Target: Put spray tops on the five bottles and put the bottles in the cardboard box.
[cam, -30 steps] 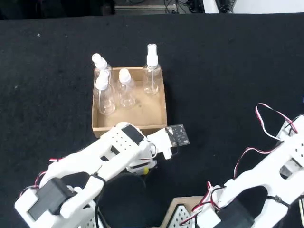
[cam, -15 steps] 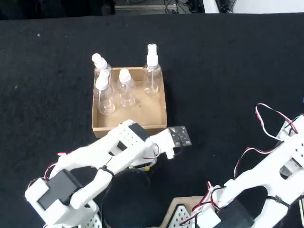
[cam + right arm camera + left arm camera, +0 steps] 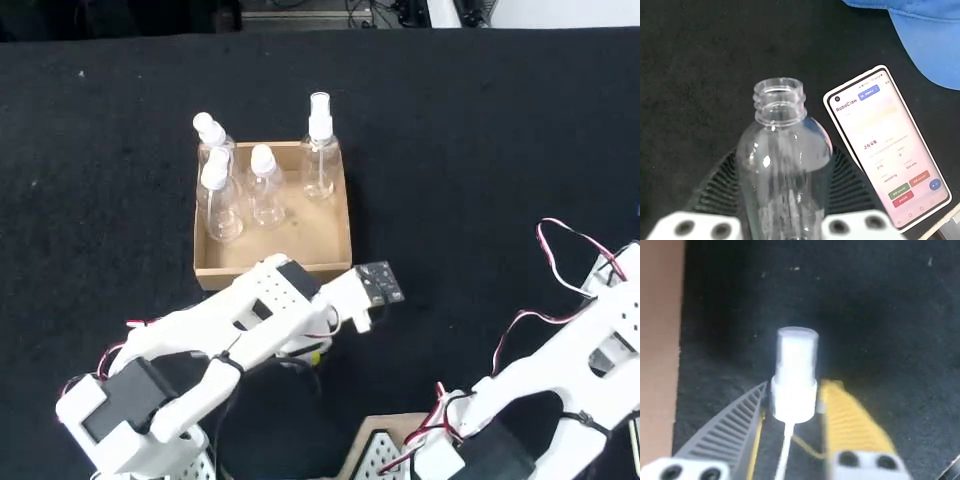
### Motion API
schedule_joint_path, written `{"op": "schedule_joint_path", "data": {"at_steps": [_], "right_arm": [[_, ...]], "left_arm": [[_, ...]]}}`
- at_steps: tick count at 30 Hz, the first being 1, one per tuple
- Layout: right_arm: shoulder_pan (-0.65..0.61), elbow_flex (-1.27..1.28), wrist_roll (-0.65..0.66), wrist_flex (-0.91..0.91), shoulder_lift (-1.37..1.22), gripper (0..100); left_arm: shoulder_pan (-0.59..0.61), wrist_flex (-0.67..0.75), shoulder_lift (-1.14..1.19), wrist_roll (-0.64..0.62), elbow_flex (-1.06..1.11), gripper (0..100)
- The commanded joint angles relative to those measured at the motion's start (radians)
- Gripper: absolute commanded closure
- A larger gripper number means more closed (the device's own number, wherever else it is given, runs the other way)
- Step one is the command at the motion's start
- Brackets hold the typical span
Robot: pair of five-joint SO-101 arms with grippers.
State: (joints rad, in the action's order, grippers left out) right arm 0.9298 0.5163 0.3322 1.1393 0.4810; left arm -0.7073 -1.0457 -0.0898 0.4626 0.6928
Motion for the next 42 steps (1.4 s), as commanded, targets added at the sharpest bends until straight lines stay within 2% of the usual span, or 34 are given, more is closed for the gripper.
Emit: {"op": "schedule_joint_path", "data": {"at_steps": [1,5,12,19,23,28,30,33,39,42], "right_arm": [[-0.011,-0.005,-0.003,-0.026,0.058,98.7],[-0.011,-0.005,-0.002,-0.026,0.058,98.7],[-0.011,-0.005,-0.002,-0.025,0.058,98.7],[-0.014,-0.005,-0.002,-0.020,0.058,98.7],[-0.011,-0.005,-0.002,-0.025,0.058,98.7],[-0.011,-0.007,-0.002,-0.025,0.064,98.7],[-0.011,-0.008,-0.002,-0.025,0.064,98.7],[-0.011,-0.010,-0.002,-0.025,0.064,98.7],[-0.018,-0.035,-0.008,-0.020,0.065,98.7],[-0.038,-0.064,-0.011,-0.012,0.076,98.8]], "left_arm": [[-0.019,0.014,-0.012,0.014,-0.047,78],[-0.008,0.012,-0.002,0.098,-0.068,80],[-0.008,0.014,-0.002,0.149,-0.031,80],[-0.018,0.049,0.000,0.141,-0.035,80],[-0.010,0.048,0.021,0.092,-0.044,80],[-0.038,0.043,0.031,0.092,-0.036,98],[-0.045,-0.003,0.031,0.092,-0.045,95],[-0.065,-0.083,0.029,0.089,-0.085,98],[-0.059,-0.296,0.011,0.086,-0.225,97],[-0.061,-0.339,-0.074,0.068,-0.226,97]]}}
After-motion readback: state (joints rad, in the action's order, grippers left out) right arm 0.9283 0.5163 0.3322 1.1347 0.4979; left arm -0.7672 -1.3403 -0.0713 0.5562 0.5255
